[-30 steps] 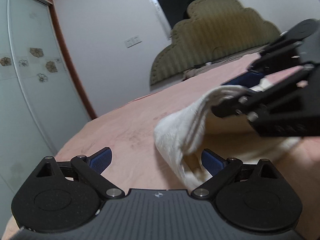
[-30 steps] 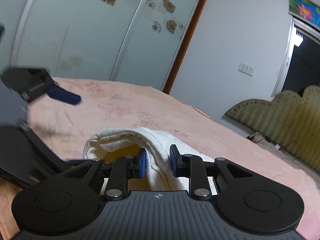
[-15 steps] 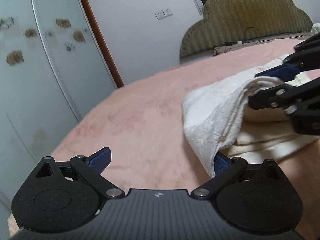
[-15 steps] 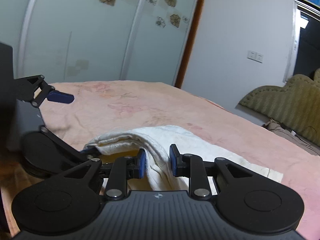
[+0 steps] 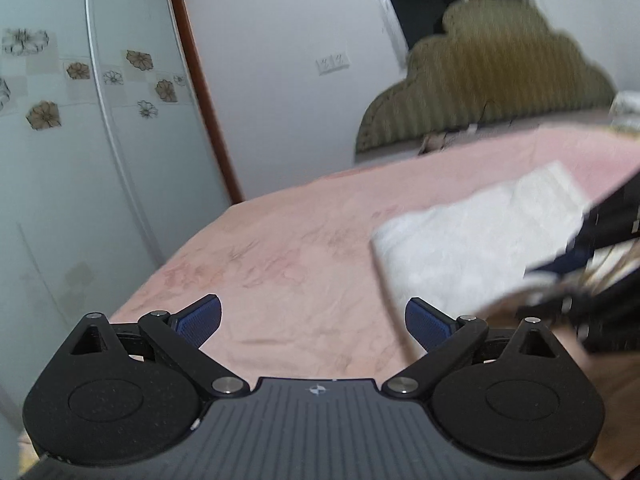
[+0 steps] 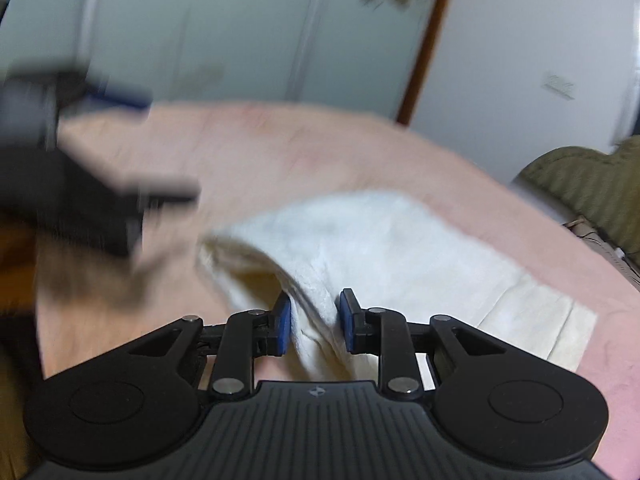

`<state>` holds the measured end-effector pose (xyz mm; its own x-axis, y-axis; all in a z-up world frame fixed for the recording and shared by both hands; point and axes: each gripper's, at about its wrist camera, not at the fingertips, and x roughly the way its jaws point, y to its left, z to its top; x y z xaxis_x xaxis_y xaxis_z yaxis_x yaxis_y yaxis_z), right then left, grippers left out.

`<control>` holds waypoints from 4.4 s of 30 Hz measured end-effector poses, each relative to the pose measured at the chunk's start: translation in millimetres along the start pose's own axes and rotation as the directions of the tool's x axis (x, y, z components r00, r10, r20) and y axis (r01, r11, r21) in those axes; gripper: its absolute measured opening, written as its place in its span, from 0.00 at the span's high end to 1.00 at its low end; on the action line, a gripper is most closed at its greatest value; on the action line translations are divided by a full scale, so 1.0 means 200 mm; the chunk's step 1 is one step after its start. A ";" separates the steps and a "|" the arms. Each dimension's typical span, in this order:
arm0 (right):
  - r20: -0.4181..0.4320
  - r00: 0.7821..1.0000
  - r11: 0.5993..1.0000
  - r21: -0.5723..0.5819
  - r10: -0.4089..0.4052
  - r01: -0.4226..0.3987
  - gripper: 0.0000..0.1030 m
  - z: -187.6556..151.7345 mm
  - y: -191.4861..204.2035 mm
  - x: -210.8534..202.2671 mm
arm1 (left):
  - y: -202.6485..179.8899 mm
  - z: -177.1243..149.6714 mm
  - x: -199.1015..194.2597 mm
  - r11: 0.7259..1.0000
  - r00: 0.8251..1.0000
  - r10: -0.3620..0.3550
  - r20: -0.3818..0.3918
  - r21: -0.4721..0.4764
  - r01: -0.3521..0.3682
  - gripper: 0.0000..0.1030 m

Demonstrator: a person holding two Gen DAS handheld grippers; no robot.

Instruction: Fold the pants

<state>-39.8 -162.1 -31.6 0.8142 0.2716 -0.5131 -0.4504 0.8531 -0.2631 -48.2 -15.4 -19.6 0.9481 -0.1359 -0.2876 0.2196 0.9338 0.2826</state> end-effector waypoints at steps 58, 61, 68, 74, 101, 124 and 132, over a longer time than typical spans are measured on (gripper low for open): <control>0.073 0.995 0.596 0.797 0.066 -0.098 0.43 -0.53 -1.01 0.01 | 0.20 0.06 1.01 0.594 0.671 -0.721 -0.173 -0.653 0.470 0.02; 0.056 0.998 0.615 0.786 0.032 -0.064 0.57 -0.49 -0.98 0.03 | 0.16 0.06 1.01 0.621 0.689 -0.698 -0.194 -0.643 0.448 0.40; 0.092 0.994 0.728 0.686 -0.062 -0.018 0.78 -0.34 -0.86 -0.08 | 0.19 0.11 0.88 0.724 0.798 -0.585 -0.147 -0.538 0.432 0.89; 0.099 0.991 0.824 0.567 -0.087 0.016 0.79 -0.11 -0.83 -0.06 | 0.18 0.24 0.83 0.834 0.873 -0.475 -0.107 -0.372 0.408 0.90; 0.032 0.976 0.855 0.489 -0.215 0.172 0.57 0.19 -0.74 0.43 | 0.41 0.30 1.07 0.972 0.983 -0.045 -0.180 -0.233 0.001 0.18; 0.009 0.996 0.819 0.569 -0.089 0.067 0.24 0.16 -0.18 0.11 | 0.20 0.19 0.61 0.966 0.957 -0.166 -0.239 -0.234 0.109 0.04; 0.380 0.896 0.563 0.699 0.230 -0.441 0.00 0.26 -0.25 -0.03 | 0.18 0.10 0.68 0.965 0.943 -0.139 -0.301 -0.255 0.061 0.02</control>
<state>-3.9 -184.3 26.9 0.7650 0.6089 -0.2097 -0.3566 0.6716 0.6494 93.4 -6.0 -29.8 0.7944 -0.1582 -0.5864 0.2108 0.9773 0.0220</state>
